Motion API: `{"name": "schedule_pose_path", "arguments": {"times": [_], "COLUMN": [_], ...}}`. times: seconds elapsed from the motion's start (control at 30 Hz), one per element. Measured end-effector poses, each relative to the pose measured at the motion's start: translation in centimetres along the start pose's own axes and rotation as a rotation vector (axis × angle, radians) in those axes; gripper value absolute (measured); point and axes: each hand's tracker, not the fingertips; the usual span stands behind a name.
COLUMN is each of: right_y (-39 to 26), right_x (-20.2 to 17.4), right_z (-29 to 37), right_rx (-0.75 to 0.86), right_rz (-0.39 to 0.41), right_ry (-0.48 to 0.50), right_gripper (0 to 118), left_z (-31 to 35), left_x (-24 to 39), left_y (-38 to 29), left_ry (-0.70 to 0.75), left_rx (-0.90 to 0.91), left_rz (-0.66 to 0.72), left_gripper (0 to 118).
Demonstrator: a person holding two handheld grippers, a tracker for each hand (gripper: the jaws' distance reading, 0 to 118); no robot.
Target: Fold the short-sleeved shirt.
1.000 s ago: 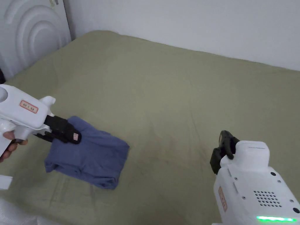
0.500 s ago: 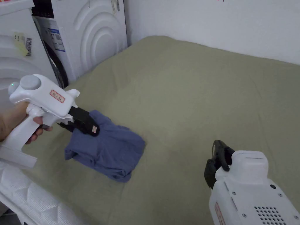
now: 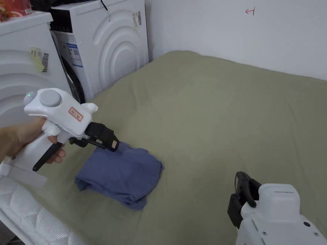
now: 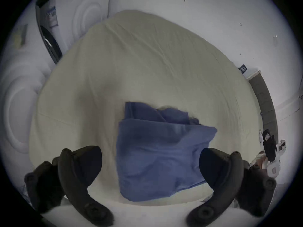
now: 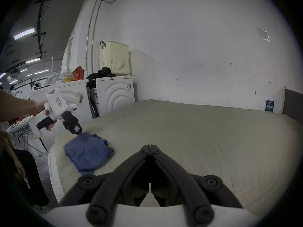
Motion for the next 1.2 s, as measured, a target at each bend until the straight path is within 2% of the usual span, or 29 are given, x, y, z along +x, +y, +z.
{"name": "schedule_pose_path", "arguments": {"times": [0.1, 0.17, 0.2, 0.23, 0.27, 0.33, 0.43, 0.47, 0.5, 0.6, 0.67, 0.73, 0.87, 0.93, 1.1, 1.2], "right_y": [0.8, 1.7, 2.2, 2.8, 3.3, 4.7, 6.8, 7.3, 8.0, 9.3, 9.9, 10.3, 10.5, 10.2, 10.0, 10.1], "right_x": [1.3, 2.6, 3.5, 4.3, 5.1, 7.5, 11.2, 12.5, 13.9, 17.8, 20.2, 22.4, 25.5, 26.7, 27.7, 27.4], "right_z": [1.7, 3.0, 3.9, 4.8, 5.6, 8.1, 12.4, 13.7, 15.3, 19.8, 22.6, 25.6, 29.7, 30.9, 32.6, 32.6], "right_rx": [0.003, 0.01, 0.014, 0.015, 0.014, 0.028, 0.054, 0.062, 0.064, 0.075, 0.083, 0.097, 0.135, 0.146, 0.162, 0.174], "right_rz": [-0.019, -0.036, -0.049, -0.06, -0.071, -0.097, -0.092, -0.081, -0.046, 0.025, 0.029, 0.037, 0.029, 0.021, -0.012, 0.004], "right_ry": [0.004, 0.005, 0.002, -0.006, -0.013, -0.04, -0.093, -0.104, -0.161, -0.244, -0.296, -0.372, -0.456, -0.487, -0.522, -0.528], "right_gripper": [0, 0, 0, 0, 0, 0, 0, 0, 0, 0, 0, 0, 0, 0, 0, 0], "left_z": [2.4, 3.8, 4.4, 4.8, 5.0, 4.7, 3.9, 3.8, 3.7, 3.0, 2.9, 2.9, 3.0, 3.5, 4.8, 4.9], "left_x": [3.0, 6.3, 8.8, 11.3, 13.6, 20.8, 29.0, 31.9, 35.4, 43.7, 48.7, 53.2, 59.2, 61.1, 62.7, 62.4], "left_y": [-0.8, -1.6, -2.4, -3.1, -4.0, -6.0, -8.6, -9.6, -10.8, -13.4, -15.1, -16.5, -19.0, -19.6, -19.7, -19.7], "left_ry": [0.044, 0.047, 0.02, -0.05, -0.1, -0.023, -0.094, -0.116, -0.145, -0.057, -0.055, -0.015, 0.082, 0.101, 0.081, 0.103], "left_rx": [0.073, 0.162, 0.215, 0.248, 0.277, 0.392, 0.473, 0.527, 0.567, 0.7, 0.77, 0.83, 0.96, 0.991, 0.98, 0.985], "left_rz": [-0.016, -0.023, -0.025, -0.028, -0.048, -0.116, -0.129, -0.137, -0.158, -0.167, -0.16, -0.226, -0.302, -0.298, -0.302, -0.311], "left_gripper": [115, 103, 68, 18, 0, 0, 0, 0, 0, 0, 0, 0, 0, 0, 0, 0]}}
